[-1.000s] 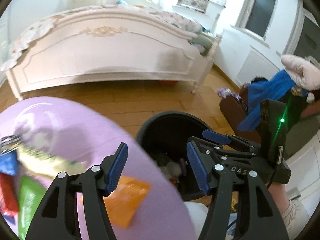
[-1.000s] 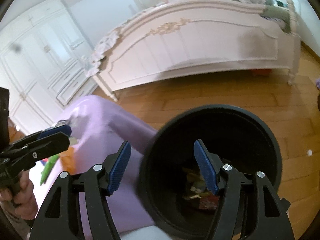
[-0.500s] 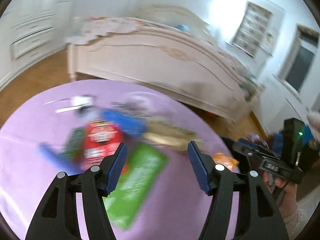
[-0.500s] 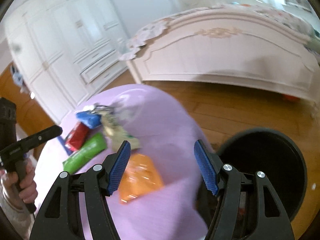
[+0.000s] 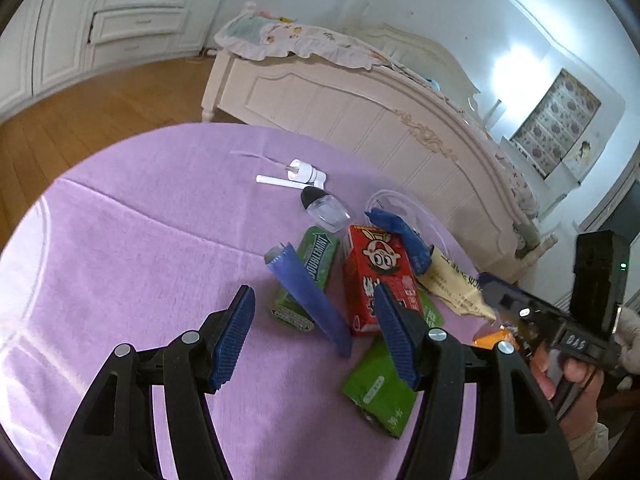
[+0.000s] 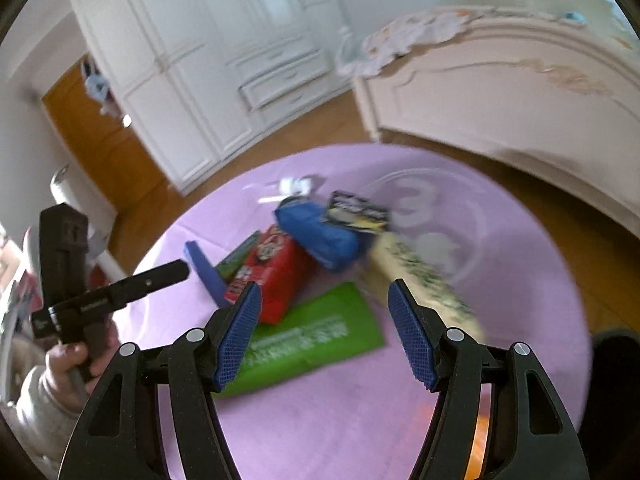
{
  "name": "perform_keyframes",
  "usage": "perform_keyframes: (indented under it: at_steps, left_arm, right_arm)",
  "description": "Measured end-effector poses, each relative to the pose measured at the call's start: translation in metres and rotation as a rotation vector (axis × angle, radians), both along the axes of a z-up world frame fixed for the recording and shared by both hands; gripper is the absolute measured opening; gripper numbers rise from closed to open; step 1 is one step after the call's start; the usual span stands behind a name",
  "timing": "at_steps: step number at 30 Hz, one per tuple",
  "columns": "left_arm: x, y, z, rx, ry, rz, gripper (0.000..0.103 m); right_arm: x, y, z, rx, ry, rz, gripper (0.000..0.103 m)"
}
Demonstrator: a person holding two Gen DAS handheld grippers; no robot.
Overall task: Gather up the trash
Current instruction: 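Move both tools back over the table toward the blue packet and blue stick, then grasp the blue stick with the left tool while the right tool grasps the blue wrapped packet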
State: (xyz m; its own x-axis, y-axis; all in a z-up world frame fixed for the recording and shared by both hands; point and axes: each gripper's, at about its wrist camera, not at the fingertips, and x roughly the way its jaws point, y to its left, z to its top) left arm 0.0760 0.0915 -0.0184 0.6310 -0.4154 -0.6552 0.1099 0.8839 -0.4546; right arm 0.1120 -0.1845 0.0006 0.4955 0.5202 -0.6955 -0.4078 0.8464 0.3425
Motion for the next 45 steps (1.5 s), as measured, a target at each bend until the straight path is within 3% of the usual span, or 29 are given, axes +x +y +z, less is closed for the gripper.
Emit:
perform_keyframes:
  at_steps: [3,9,13,15,17,19,26,31,40,45]
  left_arm:
    - [0.005,0.005,-0.004,-0.02,0.007,-0.003,0.048]
    - [0.013,0.011,-0.009,-0.045,0.013,-0.025,0.038]
    - [0.017,0.01,-0.012,-0.048,0.018,-0.044,0.038]
    - [0.018,0.008,-0.013,-0.045,0.018,-0.056,0.027]
    - [0.018,0.004,-0.015,-0.035,0.017,-0.072,0.022]
    - [0.015,0.002,-0.015,-0.026,0.01,-0.076,0.02]
    - [0.011,0.001,-0.016,-0.037,0.013,-0.07,0.015]
    - [0.007,0.001,-0.013,-0.037,0.004,-0.064,0.012]
    - [-0.002,-0.004,0.008,-0.028,-0.045,-0.066,0.008]
    - [-0.007,-0.016,0.022,-0.01,-0.072,-0.088,0.008]
  right_arm:
    - [0.017,0.018,-0.006,0.01,0.039,0.035,0.066]
    - [0.046,0.037,-0.016,0.016,0.084,0.037,0.066]
    - [0.056,0.037,-0.018,0.021,0.092,0.012,0.066]
    - [0.06,0.035,-0.018,0.019,0.088,0.003,0.066]
    - [0.066,0.037,-0.018,0.011,0.086,-0.005,0.069]
    - [0.074,0.041,-0.019,0.005,0.082,-0.003,0.076]
    - [0.101,0.06,-0.036,0.005,0.158,0.021,0.077]
    - [0.099,0.064,-0.033,0.016,0.147,0.015,0.066]
    - [0.051,0.052,0.008,0.146,0.05,0.029,0.065]
    - [0.021,0.022,0.026,0.212,0.009,-0.013,0.065]
